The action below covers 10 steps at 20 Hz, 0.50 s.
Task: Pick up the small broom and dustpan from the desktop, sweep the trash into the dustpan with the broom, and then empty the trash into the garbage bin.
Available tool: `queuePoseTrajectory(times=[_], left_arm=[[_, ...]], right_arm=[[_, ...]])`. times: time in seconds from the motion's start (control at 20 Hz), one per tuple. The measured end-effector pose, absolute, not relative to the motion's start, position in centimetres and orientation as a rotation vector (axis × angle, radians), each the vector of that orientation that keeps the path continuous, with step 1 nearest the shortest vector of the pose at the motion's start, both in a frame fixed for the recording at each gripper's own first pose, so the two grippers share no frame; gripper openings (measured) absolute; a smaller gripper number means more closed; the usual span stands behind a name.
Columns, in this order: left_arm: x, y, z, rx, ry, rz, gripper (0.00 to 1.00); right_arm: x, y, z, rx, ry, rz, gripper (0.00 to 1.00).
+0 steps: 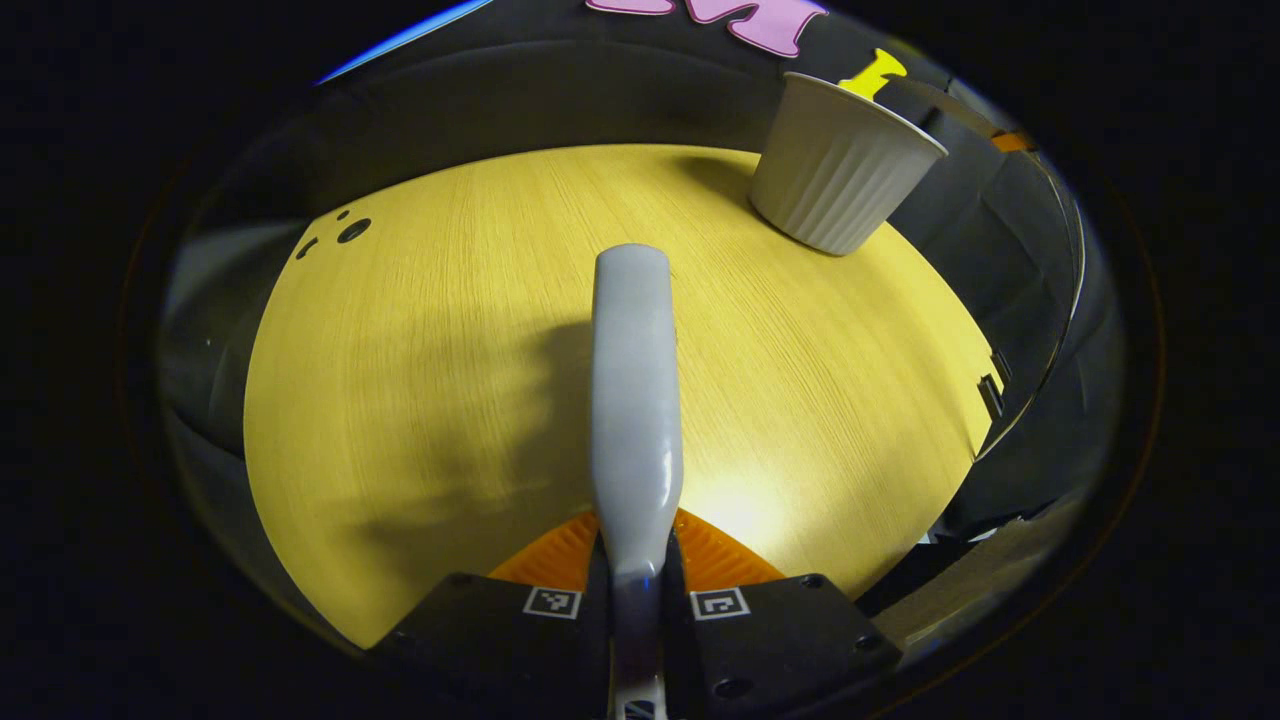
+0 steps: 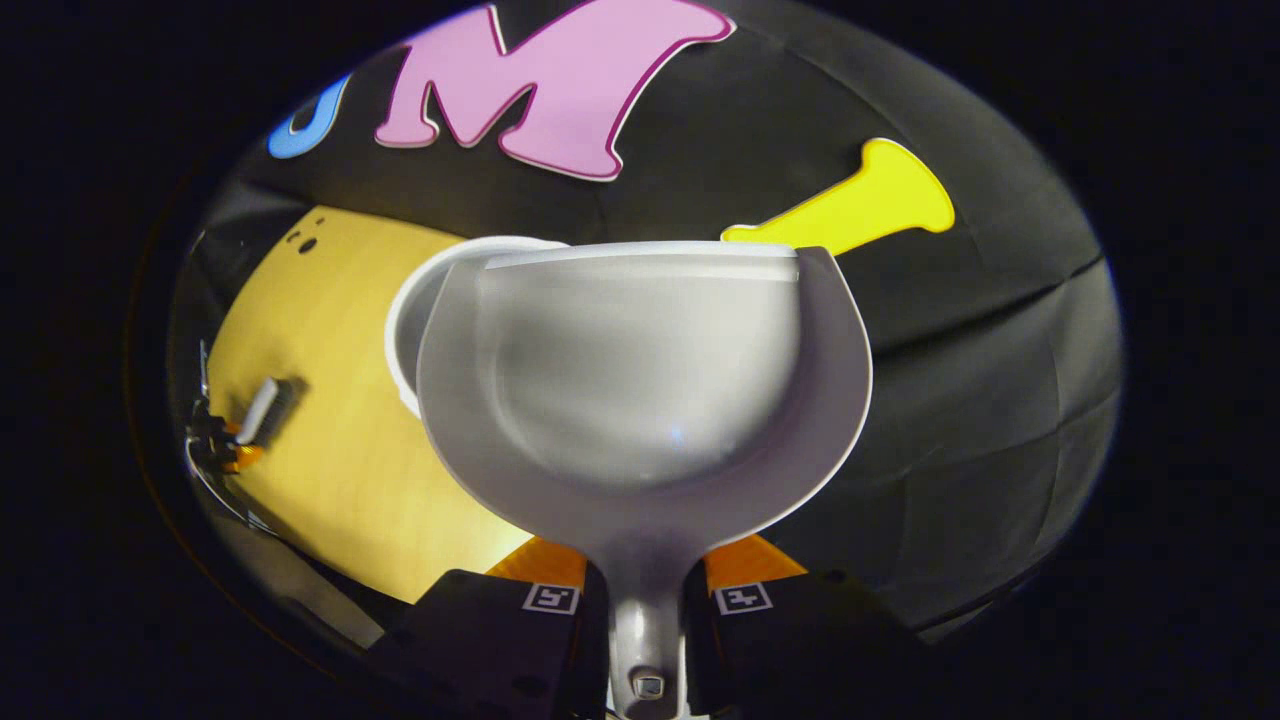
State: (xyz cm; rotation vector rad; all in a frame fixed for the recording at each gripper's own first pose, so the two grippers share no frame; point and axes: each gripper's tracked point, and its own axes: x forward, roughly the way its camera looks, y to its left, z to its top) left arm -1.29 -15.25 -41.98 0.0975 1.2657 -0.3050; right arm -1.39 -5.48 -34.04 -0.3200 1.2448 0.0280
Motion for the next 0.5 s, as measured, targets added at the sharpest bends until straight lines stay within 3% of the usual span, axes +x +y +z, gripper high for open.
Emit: queuePoseTrajectory(times=[0.35,0.4,0.5], left_arm=[[-0.9,-15.4,-41.8,0.140,1.255,-0.293,0.25],[-0.9,-15.4,-41.7,0.143,1.253,-0.286,0.22],[-0.8,-15.3,-41.5,0.153,1.251,-0.272,0.25]], right_arm=[[-1.4,-4.7,-34.9,-0.119,1.184,0.145,0.34],[-1.6,-4.6,-35.0,-0.110,1.191,0.169,0.34],[-1.7,-4.2,-35.2,-0.088,1.213,0.220,0.34]])
